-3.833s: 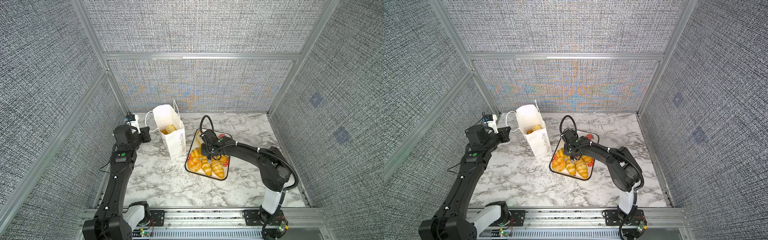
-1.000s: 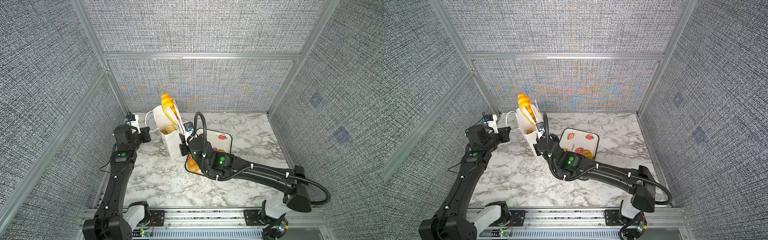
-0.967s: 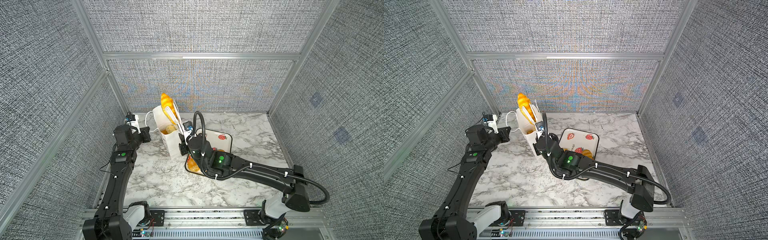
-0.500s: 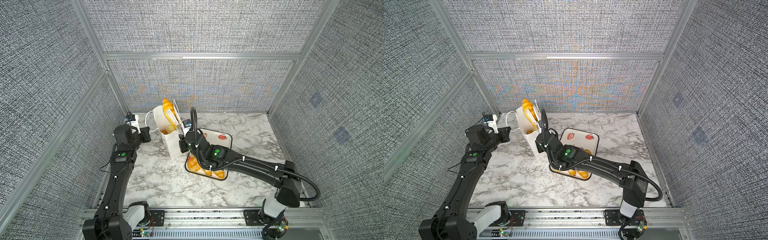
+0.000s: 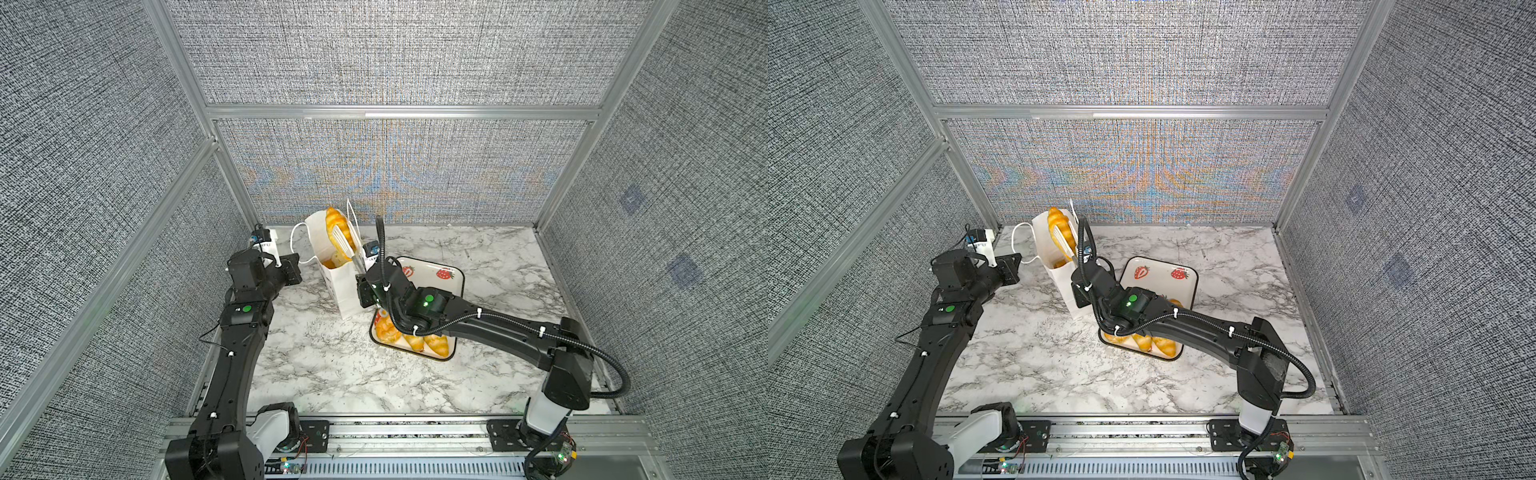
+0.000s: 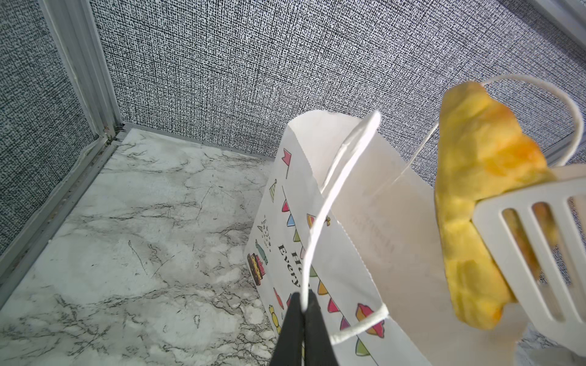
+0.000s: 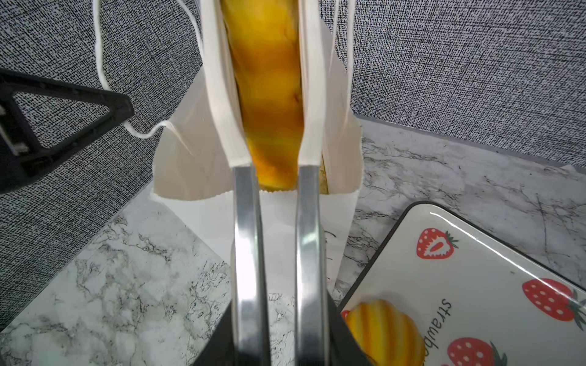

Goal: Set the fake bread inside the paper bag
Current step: 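Lower the croissant into the bag and open the tongs to release it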

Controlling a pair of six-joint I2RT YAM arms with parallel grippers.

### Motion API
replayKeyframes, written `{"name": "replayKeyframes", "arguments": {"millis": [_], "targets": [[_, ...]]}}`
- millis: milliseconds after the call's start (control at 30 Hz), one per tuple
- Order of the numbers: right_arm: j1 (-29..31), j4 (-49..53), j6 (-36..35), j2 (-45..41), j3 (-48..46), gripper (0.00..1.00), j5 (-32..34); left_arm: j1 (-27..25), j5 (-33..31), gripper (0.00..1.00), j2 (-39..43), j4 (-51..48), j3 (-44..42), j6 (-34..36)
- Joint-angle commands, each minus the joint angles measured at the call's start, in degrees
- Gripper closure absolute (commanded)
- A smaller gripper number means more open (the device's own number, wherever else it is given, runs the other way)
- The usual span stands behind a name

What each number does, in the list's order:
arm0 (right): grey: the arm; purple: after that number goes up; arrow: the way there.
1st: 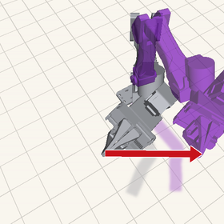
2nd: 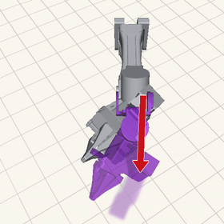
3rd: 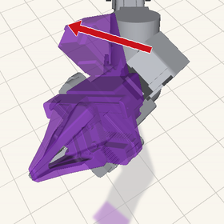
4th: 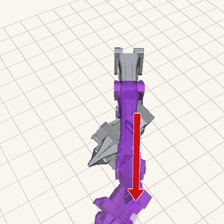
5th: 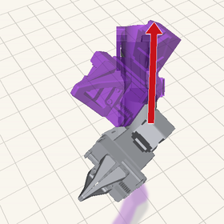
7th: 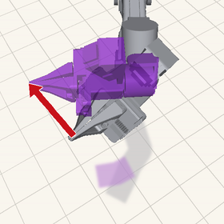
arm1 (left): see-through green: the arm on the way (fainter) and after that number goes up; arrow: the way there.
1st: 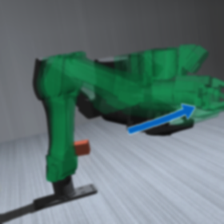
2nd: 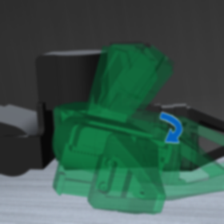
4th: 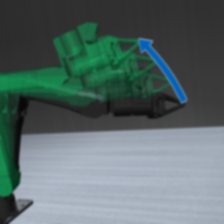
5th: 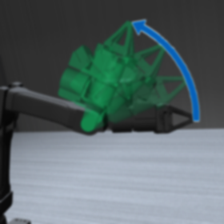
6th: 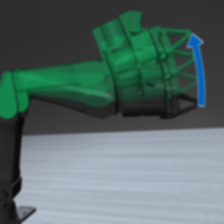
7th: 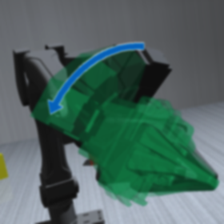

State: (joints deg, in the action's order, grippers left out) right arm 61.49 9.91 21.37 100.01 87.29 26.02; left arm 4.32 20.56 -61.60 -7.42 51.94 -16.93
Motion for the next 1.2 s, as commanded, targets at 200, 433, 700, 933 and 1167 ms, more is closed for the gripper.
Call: {"name": "replayKeyframes", "arguments": {"millis": [200, 433, 700, 933, 1167], "targets": [[-0.1, -1.6, 2.0, -0.3, -1.0, 0.58, -0.1, 0.1, 0.3, 1.0, 0.0, 1.0, -0.1, -0.1], [-0.1, -2.1, 2.3, -0.9, -1.8, 0.55, 0.0, 0.1, 0.3, 1.0, 0.0, 1.0, -0.1, 0.0], [-0.1, -2.1, 2.4, -1.1, -2.2, 0.53, 0.2, 0.1, 0.4, 1.0, 0.0, 1.0, -0.1, -0.1], [-0.1, -2.2, 2.5, -1.1, -2.1, 0.51, 0.0, 0.1, 0.4, 1.0, 0.0, 1.0, 0.0, 0.0], [-0.1, -2.4, 2.4, -1.3, -2.4, 0.5, -0.2, 0.1, 0.5, 1.0, -0.1, 1.0, -0.1, 0.0]]}}
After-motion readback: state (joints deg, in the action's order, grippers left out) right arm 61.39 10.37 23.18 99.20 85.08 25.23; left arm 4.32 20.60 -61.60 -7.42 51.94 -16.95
